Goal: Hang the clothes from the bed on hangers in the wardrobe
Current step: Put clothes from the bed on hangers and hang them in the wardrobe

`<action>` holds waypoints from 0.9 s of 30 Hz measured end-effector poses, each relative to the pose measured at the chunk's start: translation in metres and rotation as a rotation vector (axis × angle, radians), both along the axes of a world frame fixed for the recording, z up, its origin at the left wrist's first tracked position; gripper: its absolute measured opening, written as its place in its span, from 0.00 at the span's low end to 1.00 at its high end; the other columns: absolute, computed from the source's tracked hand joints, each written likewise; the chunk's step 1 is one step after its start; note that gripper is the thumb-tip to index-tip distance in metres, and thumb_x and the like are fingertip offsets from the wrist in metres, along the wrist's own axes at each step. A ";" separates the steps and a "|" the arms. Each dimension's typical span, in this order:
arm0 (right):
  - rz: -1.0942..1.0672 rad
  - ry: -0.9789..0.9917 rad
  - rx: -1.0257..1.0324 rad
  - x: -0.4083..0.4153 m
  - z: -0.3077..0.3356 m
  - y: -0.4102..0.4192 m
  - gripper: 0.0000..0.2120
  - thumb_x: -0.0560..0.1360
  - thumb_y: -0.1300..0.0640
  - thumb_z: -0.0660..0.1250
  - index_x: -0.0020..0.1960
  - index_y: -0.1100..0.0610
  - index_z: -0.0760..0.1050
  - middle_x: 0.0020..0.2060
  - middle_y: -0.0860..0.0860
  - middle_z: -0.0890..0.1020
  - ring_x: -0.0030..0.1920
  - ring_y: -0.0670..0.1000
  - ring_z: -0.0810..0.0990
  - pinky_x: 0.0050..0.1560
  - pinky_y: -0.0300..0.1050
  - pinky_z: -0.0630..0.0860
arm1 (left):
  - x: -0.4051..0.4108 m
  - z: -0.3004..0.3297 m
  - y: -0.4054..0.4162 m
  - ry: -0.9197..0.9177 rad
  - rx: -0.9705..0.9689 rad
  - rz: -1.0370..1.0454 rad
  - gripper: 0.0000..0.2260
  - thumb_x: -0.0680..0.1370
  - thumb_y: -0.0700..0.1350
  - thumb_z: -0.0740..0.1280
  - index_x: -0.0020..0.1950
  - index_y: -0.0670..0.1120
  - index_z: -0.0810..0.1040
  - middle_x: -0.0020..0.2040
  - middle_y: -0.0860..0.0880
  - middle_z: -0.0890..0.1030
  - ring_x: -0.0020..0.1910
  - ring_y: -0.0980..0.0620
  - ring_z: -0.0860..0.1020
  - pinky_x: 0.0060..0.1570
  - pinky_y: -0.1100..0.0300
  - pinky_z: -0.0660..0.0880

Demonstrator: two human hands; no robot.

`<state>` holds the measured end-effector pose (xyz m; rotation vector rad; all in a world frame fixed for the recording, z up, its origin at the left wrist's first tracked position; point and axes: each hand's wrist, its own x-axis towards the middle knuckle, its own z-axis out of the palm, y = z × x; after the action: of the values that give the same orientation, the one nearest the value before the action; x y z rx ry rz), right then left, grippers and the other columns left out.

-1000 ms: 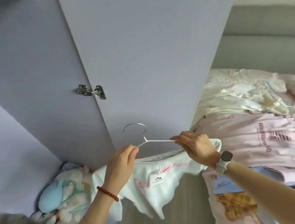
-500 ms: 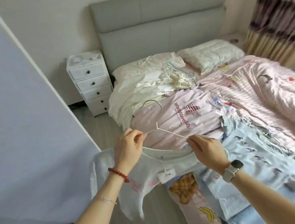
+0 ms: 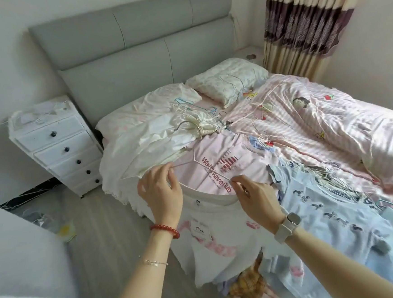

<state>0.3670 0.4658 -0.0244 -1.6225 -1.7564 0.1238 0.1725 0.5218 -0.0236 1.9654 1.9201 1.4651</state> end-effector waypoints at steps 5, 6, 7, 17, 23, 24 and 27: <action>-0.006 0.157 -0.061 -0.034 0.019 0.062 0.07 0.77 0.58 0.64 0.49 0.58 0.79 0.23 0.49 0.74 0.23 0.50 0.68 0.28 0.43 0.65 | -0.023 0.006 0.053 0.100 -0.061 -0.066 0.24 0.76 0.50 0.54 0.72 0.46 0.65 0.74 0.43 0.60 0.74 0.44 0.55 0.69 0.43 0.51; -0.013 0.190 -0.057 -0.034 0.025 0.073 0.07 0.77 0.58 0.64 0.49 0.59 0.79 0.22 0.47 0.71 0.22 0.46 0.66 0.27 0.42 0.63 | -0.021 0.010 0.064 0.112 -0.058 -0.079 0.24 0.76 0.50 0.54 0.73 0.47 0.63 0.75 0.43 0.56 0.74 0.45 0.51 0.69 0.44 0.49; -0.030 0.224 -0.059 -0.031 0.031 0.084 0.07 0.77 0.58 0.64 0.49 0.59 0.79 0.21 0.45 0.68 0.21 0.44 0.65 0.26 0.40 0.62 | -0.018 0.015 0.075 0.123 -0.059 -0.102 0.25 0.76 0.51 0.53 0.73 0.48 0.62 0.75 0.44 0.54 0.75 0.46 0.49 0.69 0.44 0.47; -0.338 0.420 -0.108 0.114 0.030 0.229 0.11 0.78 0.58 0.61 0.55 0.61 0.78 0.48 0.59 0.82 0.49 0.56 0.79 0.43 0.42 0.68 | 0.106 0.010 0.191 0.311 -0.411 -0.474 0.23 0.81 0.50 0.55 0.75 0.51 0.55 0.77 0.48 0.50 0.75 0.46 0.46 0.72 0.49 0.47; -0.535 0.332 -0.307 0.218 -0.088 0.307 0.10 0.78 0.58 0.59 0.53 0.61 0.77 0.46 0.64 0.81 0.49 0.64 0.78 0.44 0.50 0.70 | 0.178 -0.097 0.242 0.454 -0.814 -0.526 0.24 0.81 0.49 0.54 0.76 0.52 0.53 0.77 0.49 0.49 0.75 0.48 0.48 0.72 0.46 0.49; -0.549 0.301 -0.358 0.231 -0.108 0.315 0.10 0.78 0.58 0.59 0.53 0.60 0.77 0.46 0.64 0.81 0.49 0.64 0.78 0.43 0.49 0.68 | 0.185 -0.117 0.246 0.480 -0.887 -0.534 0.24 0.81 0.49 0.53 0.76 0.52 0.52 0.77 0.49 0.47 0.75 0.47 0.47 0.72 0.45 0.48; -0.521 0.256 -0.476 0.266 -0.164 0.333 0.10 0.76 0.62 0.59 0.51 0.62 0.78 0.50 0.63 0.80 0.50 0.63 0.77 0.44 0.50 0.70 | 0.201 -0.175 0.247 0.553 -1.053 -0.539 0.24 0.80 0.50 0.53 0.76 0.52 0.50 0.77 0.50 0.44 0.75 0.47 0.42 0.72 0.42 0.45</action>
<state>0.6328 0.7984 -0.1887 -2.2387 -1.1153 0.5057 0.3732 0.7686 -0.1991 2.0660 1.5165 -0.2526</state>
